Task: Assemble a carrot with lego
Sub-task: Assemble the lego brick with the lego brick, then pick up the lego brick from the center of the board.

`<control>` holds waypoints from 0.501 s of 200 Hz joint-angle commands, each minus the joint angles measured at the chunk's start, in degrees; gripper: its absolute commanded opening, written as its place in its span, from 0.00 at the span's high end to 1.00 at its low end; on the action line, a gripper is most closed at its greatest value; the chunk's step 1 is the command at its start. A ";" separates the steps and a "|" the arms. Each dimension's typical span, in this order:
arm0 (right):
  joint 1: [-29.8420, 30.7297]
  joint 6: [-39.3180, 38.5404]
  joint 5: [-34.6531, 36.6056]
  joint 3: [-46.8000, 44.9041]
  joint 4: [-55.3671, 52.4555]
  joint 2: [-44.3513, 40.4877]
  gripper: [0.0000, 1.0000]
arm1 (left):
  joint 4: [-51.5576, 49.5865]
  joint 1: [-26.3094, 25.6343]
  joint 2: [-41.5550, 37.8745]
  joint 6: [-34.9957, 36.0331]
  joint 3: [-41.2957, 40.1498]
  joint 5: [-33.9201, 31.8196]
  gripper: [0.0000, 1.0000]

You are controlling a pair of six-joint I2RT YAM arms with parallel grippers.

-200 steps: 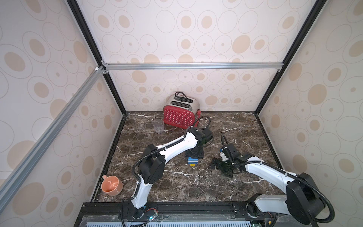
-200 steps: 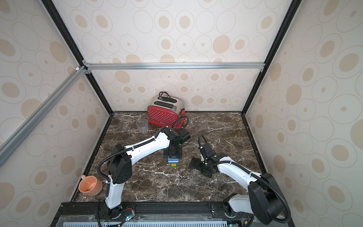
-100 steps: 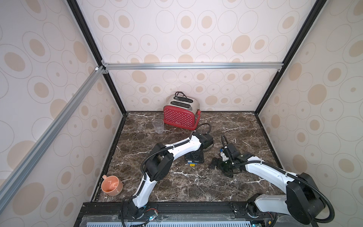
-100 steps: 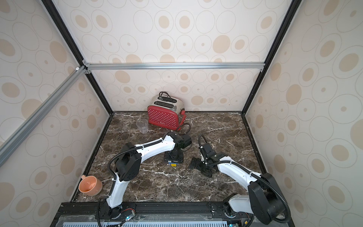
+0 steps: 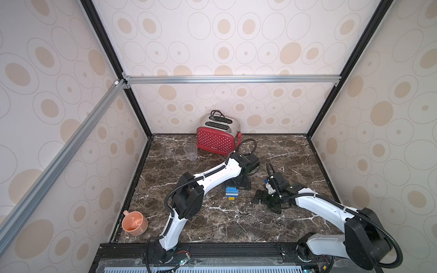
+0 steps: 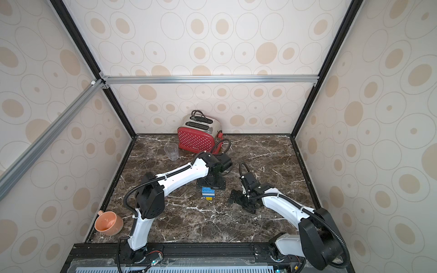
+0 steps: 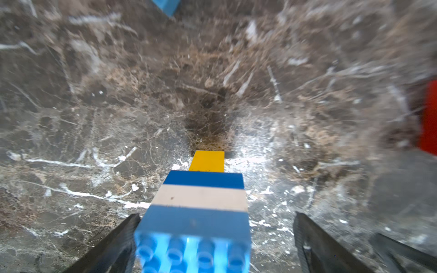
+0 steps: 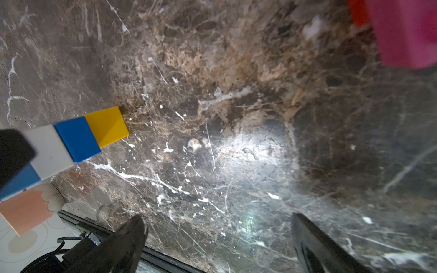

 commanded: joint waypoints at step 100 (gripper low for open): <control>-0.51 -0.31 0.29 3.89 -1.74 1.54 0.01 | 1.05 9.62 0.20 31.50 3.58 -7.88 0.01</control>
